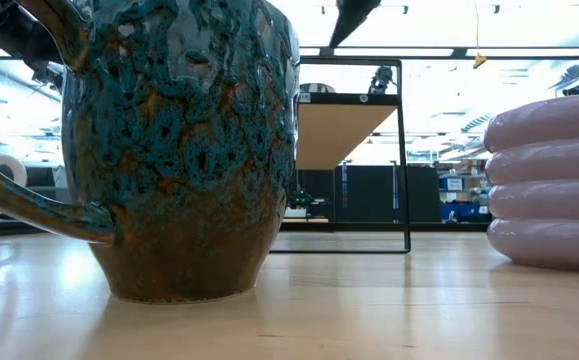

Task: Place coffee mugs
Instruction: Put the left purple mug on the shelf

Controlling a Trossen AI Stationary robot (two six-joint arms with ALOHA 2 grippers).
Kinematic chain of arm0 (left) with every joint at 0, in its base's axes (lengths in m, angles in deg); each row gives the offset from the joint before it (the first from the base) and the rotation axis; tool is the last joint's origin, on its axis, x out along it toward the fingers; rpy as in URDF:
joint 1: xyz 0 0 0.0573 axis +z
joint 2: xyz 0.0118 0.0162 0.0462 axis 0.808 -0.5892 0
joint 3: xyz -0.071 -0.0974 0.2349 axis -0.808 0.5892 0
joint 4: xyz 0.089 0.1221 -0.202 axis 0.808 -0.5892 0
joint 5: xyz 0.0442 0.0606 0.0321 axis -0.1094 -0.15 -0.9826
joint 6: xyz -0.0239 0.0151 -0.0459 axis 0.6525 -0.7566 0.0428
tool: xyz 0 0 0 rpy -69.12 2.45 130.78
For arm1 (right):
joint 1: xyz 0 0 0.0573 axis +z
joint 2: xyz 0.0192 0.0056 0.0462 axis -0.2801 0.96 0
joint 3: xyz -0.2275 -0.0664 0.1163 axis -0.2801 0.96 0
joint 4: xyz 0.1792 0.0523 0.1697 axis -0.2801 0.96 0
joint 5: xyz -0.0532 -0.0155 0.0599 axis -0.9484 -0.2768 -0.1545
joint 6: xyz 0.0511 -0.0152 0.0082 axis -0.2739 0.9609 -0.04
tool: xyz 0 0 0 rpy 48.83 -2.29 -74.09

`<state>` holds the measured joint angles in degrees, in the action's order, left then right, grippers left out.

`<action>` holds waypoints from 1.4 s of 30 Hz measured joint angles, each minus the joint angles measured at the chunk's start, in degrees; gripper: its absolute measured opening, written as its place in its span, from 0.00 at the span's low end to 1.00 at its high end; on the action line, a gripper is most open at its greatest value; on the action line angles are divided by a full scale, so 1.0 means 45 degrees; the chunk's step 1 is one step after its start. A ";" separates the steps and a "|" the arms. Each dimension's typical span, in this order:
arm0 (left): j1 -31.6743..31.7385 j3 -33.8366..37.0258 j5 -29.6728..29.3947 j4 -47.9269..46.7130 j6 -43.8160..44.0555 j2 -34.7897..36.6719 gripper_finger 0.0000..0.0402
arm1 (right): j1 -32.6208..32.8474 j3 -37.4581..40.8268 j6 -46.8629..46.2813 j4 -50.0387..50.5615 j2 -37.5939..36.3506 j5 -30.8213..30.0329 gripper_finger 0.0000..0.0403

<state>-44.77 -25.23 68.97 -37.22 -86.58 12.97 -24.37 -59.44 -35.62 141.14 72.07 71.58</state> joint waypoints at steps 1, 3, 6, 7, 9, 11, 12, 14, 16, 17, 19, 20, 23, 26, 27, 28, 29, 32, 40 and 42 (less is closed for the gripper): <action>0.0004 0.0000 0.0000 0.0000 0.0001 0.0000 0.36 | 0.0147 0.0419 -0.0282 -0.0019 -0.0259 0.0014 0.45; -0.0001 0.0000 0.0000 0.0042 0.0053 0.0000 0.36 | 0.0498 0.1480 -0.0769 -0.0192 -0.0914 -0.0057 0.45; -0.0148 0.0000 -0.0003 0.0342 0.0094 0.0005 0.36 | 0.1058 0.3471 -0.1512 -0.1112 -0.2136 -0.0571 0.45; -0.0263 0.0000 -0.0005 0.0435 0.0042 0.0005 0.36 | 0.1254 0.4211 -0.1734 -0.1581 -0.2574 -0.0791 0.45; -0.0594 0.0000 0.0198 0.0678 -0.0362 0.0005 0.36 | 0.1636 0.5827 -0.2044 -0.2835 -0.3509 -0.1103 0.45; -0.1003 0.0000 0.0772 0.1056 -0.0976 0.0005 0.36 | 0.1988 0.7338 -0.2196 -0.4060 -0.4363 -0.1226 0.45; -0.1232 0.0000 0.1087 0.1234 -0.1194 0.0005 0.36 | 0.2155 0.8042 -0.2243 -0.4595 -0.4767 -0.1282 0.45; -0.1681 0.0000 0.1385 0.1541 -0.1527 0.0005 0.36 | 0.2438 0.9249 -0.2276 -0.5594 -0.5444 -0.1607 0.45; -0.2057 -0.0198 0.1374 0.1193 -0.1564 0.0005 0.36 | 0.2668 1.0388 -0.2237 -0.6565 -0.6083 -0.2041 0.45; -0.2198 -0.0530 0.1266 0.0383 -0.1315 0.0005 0.36 | 0.2761 1.0899 -0.2205 -0.7044 -0.6357 -0.2297 0.45; -0.2405 -0.1648 0.0962 -0.2489 -0.0388 0.0003 0.36 | 0.2909 1.1913 -0.2091 -0.8083 -0.6866 -0.2767 0.45; -0.2504 -0.2310 0.0759 -0.4178 0.0162 -0.0014 0.36 | 0.2971 1.2437 -0.1967 -0.8690 -0.7118 -0.2954 0.45; -0.2793 -0.4226 0.0469 -0.8150 0.2151 -0.0653 0.36 | 0.3046 1.4157 -0.1117 -1.0915 -0.7852 -0.3215 0.45; -0.3199 -0.5791 0.0689 -1.1480 0.3302 -0.1003 0.36 | 0.2971 1.5806 0.0046 -1.3342 -0.8509 -0.3272 0.45; -0.3340 -0.6247 0.0754 -1.2330 0.3576 -0.1096 0.36 | 0.2927 1.6283 0.0448 -1.4120 -0.8722 -0.3378 0.45; -0.3483 -0.6641 0.0774 -1.3360 0.3928 -0.1173 0.36 | 0.2894 1.6706 0.0767 -1.4909 -0.8906 -0.3510 0.45; -0.3650 -0.6987 0.0828 -1.4460 0.4327 -0.1236 0.36 | 0.2870 1.7124 0.1076 -1.5624 -0.9142 -0.3590 0.45; -0.4172 -0.7927 0.1328 -1.6560 0.6142 -0.1341 0.36 | 0.2846 1.8065 0.1505 -1.7026 -0.9825 -0.3797 0.45; -0.6683 -0.8579 0.2831 -1.7654 1.2221 -0.1484 0.36 | 0.2857 1.9714 0.1410 -1.8397 -1.0863 -0.3808 0.45; -0.7524 -0.8578 0.2888 -1.7809 1.3038 -0.1730 0.36 | 0.2862 1.9769 0.1769 -1.8515 -1.0891 -0.3830 0.45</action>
<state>-78.63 -63.83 81.97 -117.36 -27.92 5.18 -11.49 29.52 -27.66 57.82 23.06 54.35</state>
